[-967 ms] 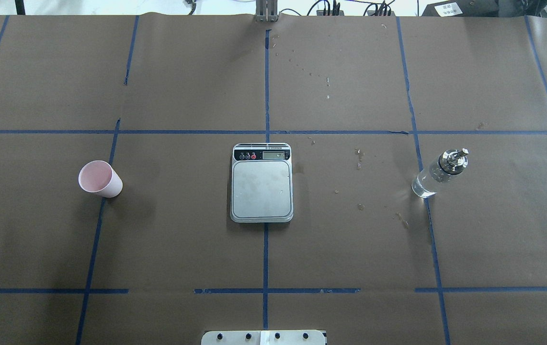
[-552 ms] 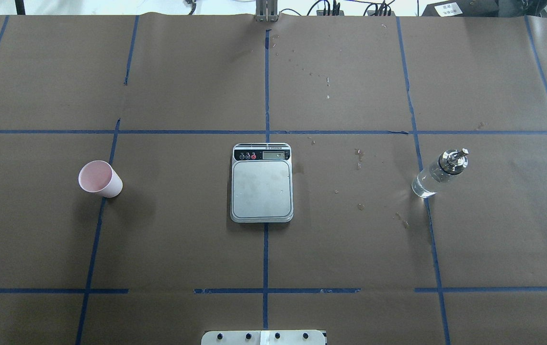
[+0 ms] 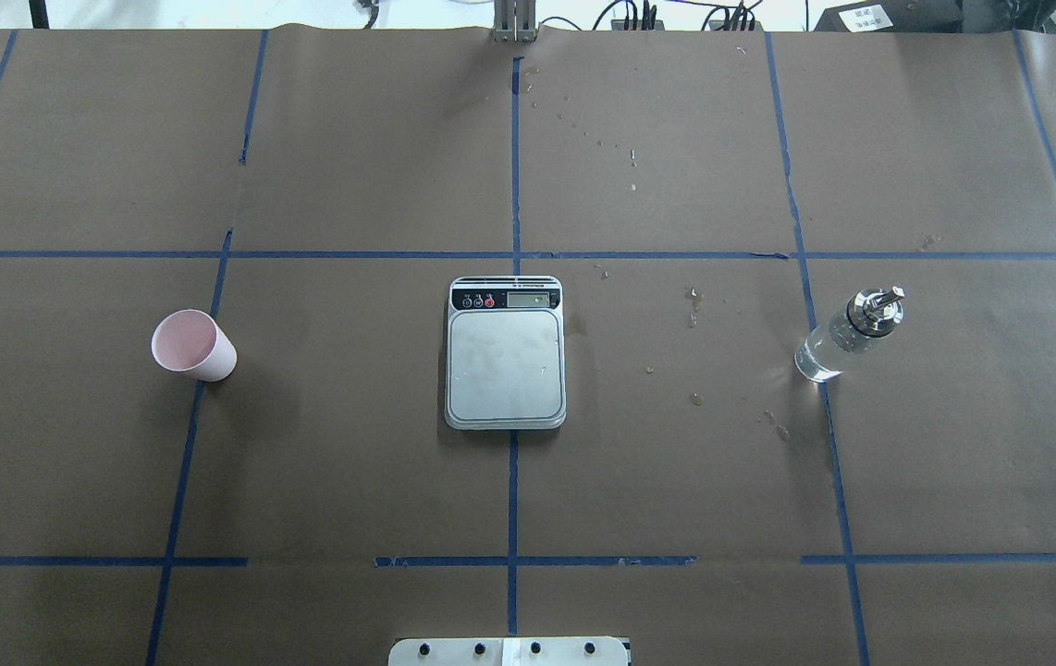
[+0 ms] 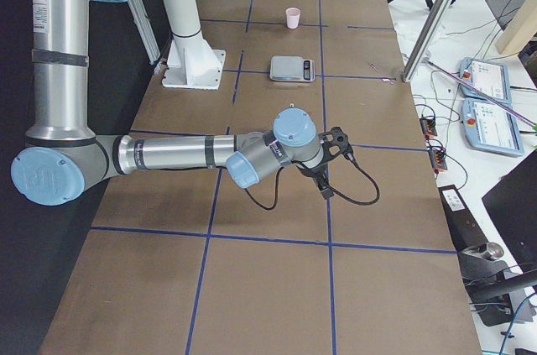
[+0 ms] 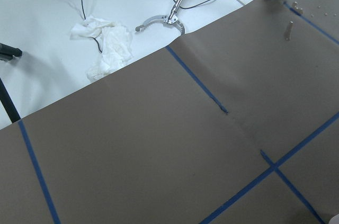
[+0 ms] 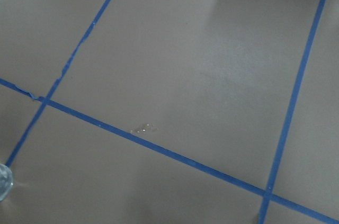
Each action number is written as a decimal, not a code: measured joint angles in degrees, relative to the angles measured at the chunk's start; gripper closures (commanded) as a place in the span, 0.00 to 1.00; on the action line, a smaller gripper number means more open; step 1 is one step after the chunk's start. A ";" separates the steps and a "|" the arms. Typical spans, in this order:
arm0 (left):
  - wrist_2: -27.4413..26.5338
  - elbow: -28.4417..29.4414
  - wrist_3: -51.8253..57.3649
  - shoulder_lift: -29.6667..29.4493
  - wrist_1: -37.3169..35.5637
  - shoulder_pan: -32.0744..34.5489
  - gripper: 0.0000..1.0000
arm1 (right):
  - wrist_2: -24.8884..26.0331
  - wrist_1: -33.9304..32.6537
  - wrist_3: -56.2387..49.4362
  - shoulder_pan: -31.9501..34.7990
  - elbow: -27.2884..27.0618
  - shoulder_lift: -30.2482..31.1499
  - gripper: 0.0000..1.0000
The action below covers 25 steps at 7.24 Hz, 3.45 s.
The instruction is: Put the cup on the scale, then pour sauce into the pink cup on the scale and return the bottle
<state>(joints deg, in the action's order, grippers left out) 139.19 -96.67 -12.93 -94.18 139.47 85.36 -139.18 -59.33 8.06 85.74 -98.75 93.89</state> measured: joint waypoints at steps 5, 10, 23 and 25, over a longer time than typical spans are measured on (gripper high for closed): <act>-12.48 -3.97 -24.19 1.14 5.47 -20.03 0.00 | -0.93 9.89 14.12 -2.34 0.90 -0.57 0.00; -39.53 -12.46 -46.92 7.15 -9.55 -43.01 0.37 | -0.64 10.20 16.72 -3.90 0.93 -0.22 0.00; -41.48 -16.22 -55.23 -23.13 -47.98 -51.30 1.00 | -0.73 10.38 16.72 -3.92 0.94 0.86 0.00; -42.43 -9.81 -59.99 -32.27 -49.65 -54.33 1.00 | -0.74 10.38 16.73 -3.92 0.98 0.93 0.00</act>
<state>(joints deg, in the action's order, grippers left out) 96.76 -106.49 -72.93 -126.45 89.82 31.03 -139.92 -48.95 24.78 81.83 -97.77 94.81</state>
